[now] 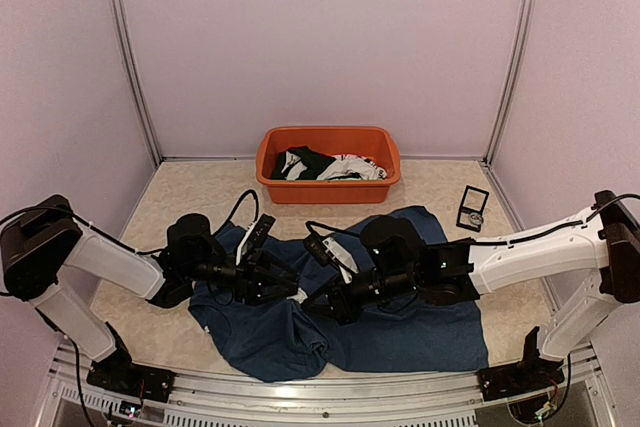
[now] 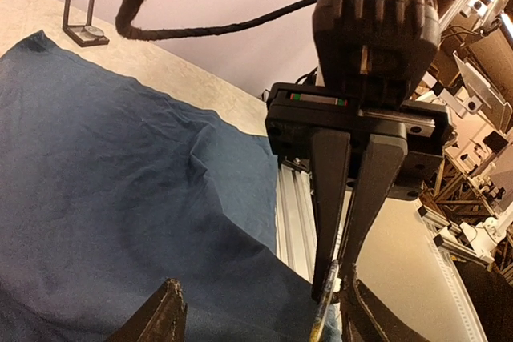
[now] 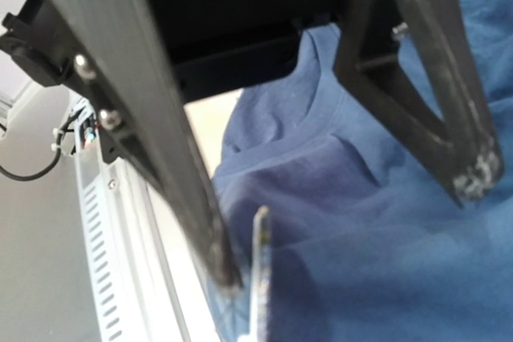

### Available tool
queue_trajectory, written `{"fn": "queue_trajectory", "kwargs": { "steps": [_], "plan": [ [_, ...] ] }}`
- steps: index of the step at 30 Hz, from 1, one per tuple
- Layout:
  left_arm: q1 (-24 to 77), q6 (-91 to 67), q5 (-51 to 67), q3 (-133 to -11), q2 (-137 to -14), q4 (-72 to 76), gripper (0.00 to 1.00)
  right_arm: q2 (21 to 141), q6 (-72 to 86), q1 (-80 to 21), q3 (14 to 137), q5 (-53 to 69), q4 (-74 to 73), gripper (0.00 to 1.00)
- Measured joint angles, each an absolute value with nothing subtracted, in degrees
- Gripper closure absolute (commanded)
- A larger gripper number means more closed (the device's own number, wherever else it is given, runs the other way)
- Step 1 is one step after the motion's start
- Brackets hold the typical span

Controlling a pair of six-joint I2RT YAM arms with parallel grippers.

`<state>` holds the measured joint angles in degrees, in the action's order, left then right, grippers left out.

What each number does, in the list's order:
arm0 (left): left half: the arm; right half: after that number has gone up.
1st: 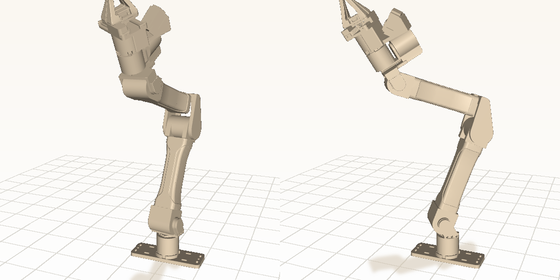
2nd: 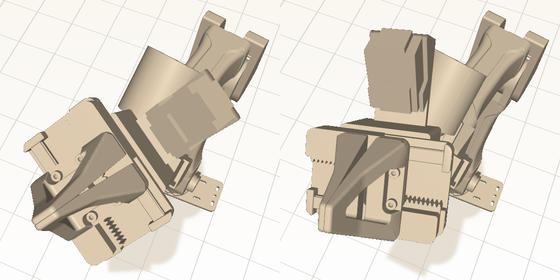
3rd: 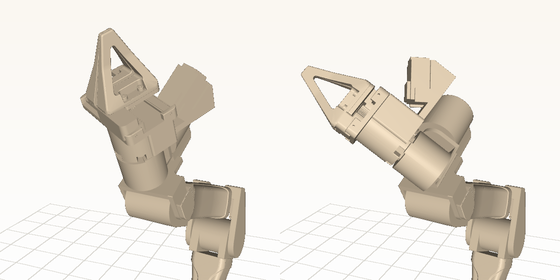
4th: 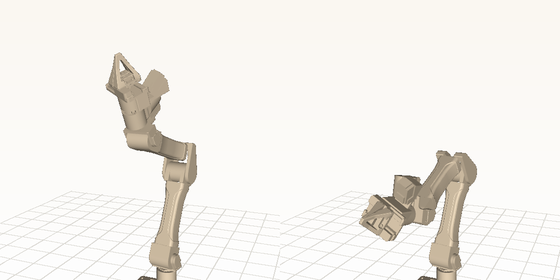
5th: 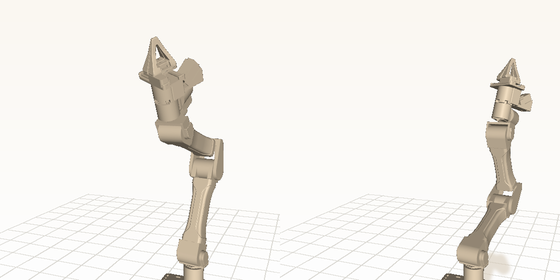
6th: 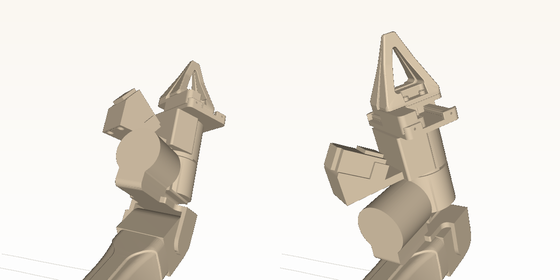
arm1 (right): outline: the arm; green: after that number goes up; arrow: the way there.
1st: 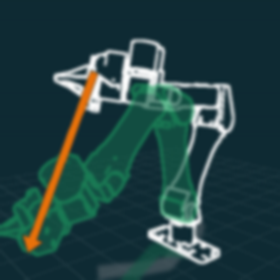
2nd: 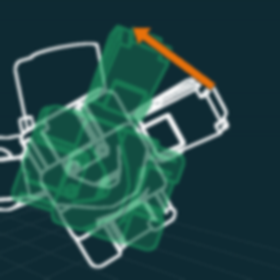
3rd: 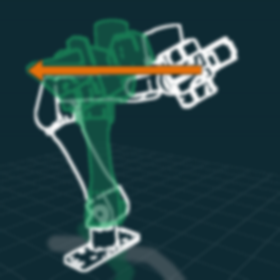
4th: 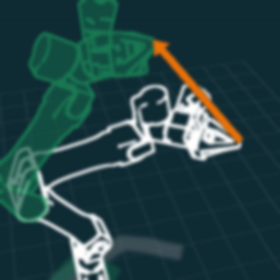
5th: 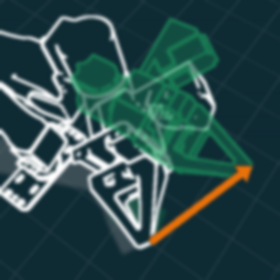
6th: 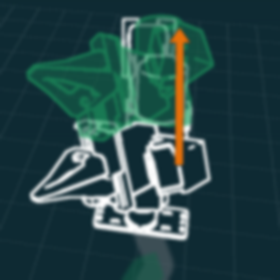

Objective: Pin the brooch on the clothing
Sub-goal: Pin the brooch onto the flattened clothing.

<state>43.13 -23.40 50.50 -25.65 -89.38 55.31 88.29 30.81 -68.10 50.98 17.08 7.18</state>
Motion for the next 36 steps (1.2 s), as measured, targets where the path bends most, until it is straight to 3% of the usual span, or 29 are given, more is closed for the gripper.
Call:
{"fn": "queue_trajectory", "kwargs": {
  "steps": [27,36],
  "plan": [
    [41.2,-31.4,57.0,-23.2,-92.3,69.1,0.31,85.9,31.9,-68.1,50.0,18.0,10.3,1.0],
    [41.3,-33.5,58.1,-23.3,-94.7,70.5,0.36,85.9,32.1,-67.9,50.0,17.7,10.5,1.0]
  ]
}}
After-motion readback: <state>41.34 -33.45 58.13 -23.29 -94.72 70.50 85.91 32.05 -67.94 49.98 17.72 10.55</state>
